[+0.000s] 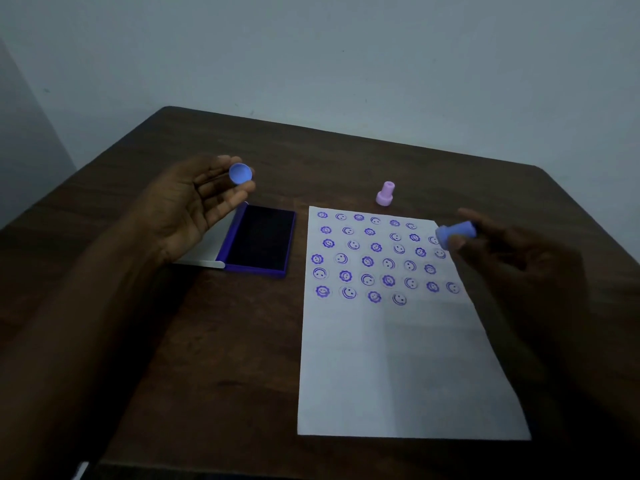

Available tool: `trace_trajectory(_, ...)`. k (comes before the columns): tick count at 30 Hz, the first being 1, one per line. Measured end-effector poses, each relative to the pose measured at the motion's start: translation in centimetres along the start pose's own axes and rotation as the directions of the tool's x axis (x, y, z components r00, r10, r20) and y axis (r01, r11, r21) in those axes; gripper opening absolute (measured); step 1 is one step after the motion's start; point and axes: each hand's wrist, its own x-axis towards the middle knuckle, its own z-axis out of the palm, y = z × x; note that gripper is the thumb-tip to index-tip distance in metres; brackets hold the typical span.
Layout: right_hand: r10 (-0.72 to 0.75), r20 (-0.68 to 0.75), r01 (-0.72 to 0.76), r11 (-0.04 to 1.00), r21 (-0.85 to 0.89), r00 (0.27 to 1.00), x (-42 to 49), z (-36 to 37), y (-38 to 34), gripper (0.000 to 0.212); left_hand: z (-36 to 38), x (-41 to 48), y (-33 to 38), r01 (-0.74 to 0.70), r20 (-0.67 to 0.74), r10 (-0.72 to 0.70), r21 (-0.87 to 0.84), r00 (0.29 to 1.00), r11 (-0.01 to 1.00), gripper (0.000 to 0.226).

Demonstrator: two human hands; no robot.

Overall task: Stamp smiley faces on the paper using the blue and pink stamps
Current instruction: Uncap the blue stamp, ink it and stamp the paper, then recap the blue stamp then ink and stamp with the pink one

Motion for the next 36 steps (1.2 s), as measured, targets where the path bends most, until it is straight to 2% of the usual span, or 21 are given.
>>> trace_trajectory(3,0.053,0.088,-0.069,0.981,0.183,0.995,1.7,0.0,-0.6,0.029,0.1,-0.1,0.0,0.002,0.027,-0.002,0.004,1.0,1.0,0.02)
trace_trajectory(6,0.111,0.258,-0.195,0.923,0.33,0.96,3.1,1.1,-1.5,0.024,0.2,-0.3,0.0,0.013,0.071,-0.013,-0.007,0.997,1.0,0.023)
trace_trajectory(9,0.109,0.401,-0.289,0.86,0.421,0.91,4.2,2.9,-2.5,0.026,0.6,-0.5,-0.2,0.041,0.146,-0.039,-0.009,0.988,0.999,0.027)
trace_trajectory(11,0.086,0.434,-0.284,0.864,0.416,0.897,4.6,4.3,-3.5,0.027,0.9,-0.6,-0.4,0.053,0.197,-0.052,0.0,0.979,0.999,0.028)
trace_trajectory(14,0.017,0.39,-0.167,0.92,0.354,0.921,4.7,6.1,-5.0,0.026,1.4,-0.7,-0.8,0.04,0.244,-0.053,0.058,0.968,0.998,0.029)
trace_trajectory(19,-0.106,0.333,-0.015,0.94,0.34,0.937,4.4,8.5,-7.1,0.027,1.6,-0.7,-1.4,0.006,0.308,-0.043,0.121,0.95,0.993,0.033)
trace_trajectory(29,-0.118,0.286,0.007,0.932,0.362,0.951,4.0,9.5,-7.0,0.027,1.6,-0.5,-2.2,-0.066,0.421,-0.013,0.173,0.907,0.983,0.032)
trace_trajectory(36,-0.112,0.283,0.0,0.93,0.367,0.952,3.9,9.6,-6.6,0.027,1.9,-0.2,-2.6,-0.114,0.408,0.041,0.155,0.912,0.981,0.03)
